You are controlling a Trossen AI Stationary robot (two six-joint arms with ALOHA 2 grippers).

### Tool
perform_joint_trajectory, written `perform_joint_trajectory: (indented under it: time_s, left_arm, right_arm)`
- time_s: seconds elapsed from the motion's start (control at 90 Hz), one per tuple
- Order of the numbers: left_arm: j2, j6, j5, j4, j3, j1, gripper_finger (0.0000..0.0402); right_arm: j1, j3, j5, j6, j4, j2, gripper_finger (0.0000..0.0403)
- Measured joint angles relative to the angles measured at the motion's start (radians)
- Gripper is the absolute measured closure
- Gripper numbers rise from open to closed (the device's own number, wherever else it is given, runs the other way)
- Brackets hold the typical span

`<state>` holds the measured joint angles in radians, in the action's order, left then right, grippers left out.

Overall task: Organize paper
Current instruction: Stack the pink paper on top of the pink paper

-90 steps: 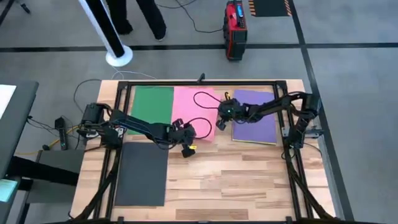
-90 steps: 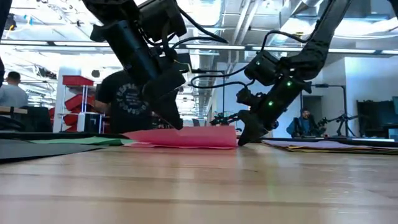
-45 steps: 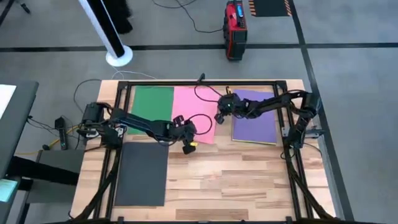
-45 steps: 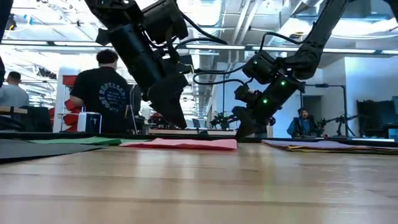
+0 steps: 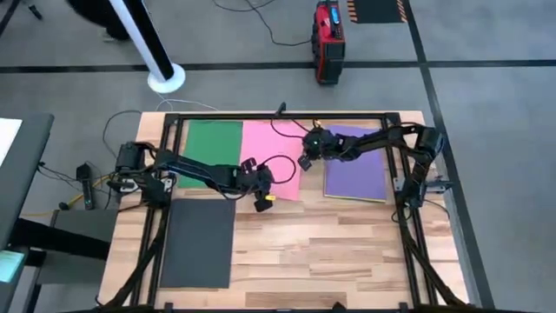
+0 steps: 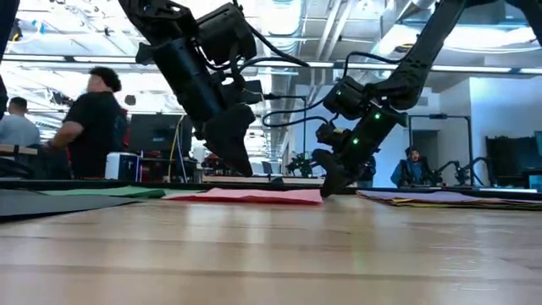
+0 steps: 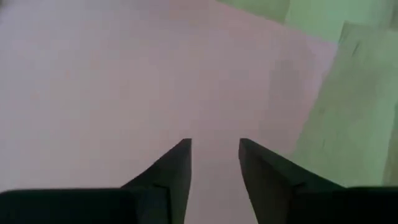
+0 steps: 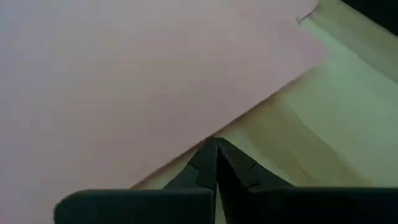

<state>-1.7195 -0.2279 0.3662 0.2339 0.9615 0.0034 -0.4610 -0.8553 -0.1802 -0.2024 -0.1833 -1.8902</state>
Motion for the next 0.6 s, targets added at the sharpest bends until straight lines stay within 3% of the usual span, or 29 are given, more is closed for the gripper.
perform_joint_trajectory:
  time_s: [0.256,0.4,0.489,0.6]
  left_arm:
    - [0.0,0.011,0.009,0.029,0.0,0.011,0.0272]
    - [0.0,0.003,0.017,0.048,0.0,0.015,0.0281]
    - [0.0,0.007,0.017,0.048,0.0,0.015,0.0307]
    - [0.0,0.046,0.001,0.051,0.0,0.015,0.0372]
  right_arm:
    - [-0.023,-0.082,0.008,0.025,0.034,-0.016,0.0403]
    - [-0.027,-0.097,0.0,0.076,0.104,0.046,0.0403]
    - [-0.009,-0.097,0.014,0.111,0.133,0.094,0.0403]
    - [0.037,-0.097,0.122,0.151,0.068,0.096,0.0403]
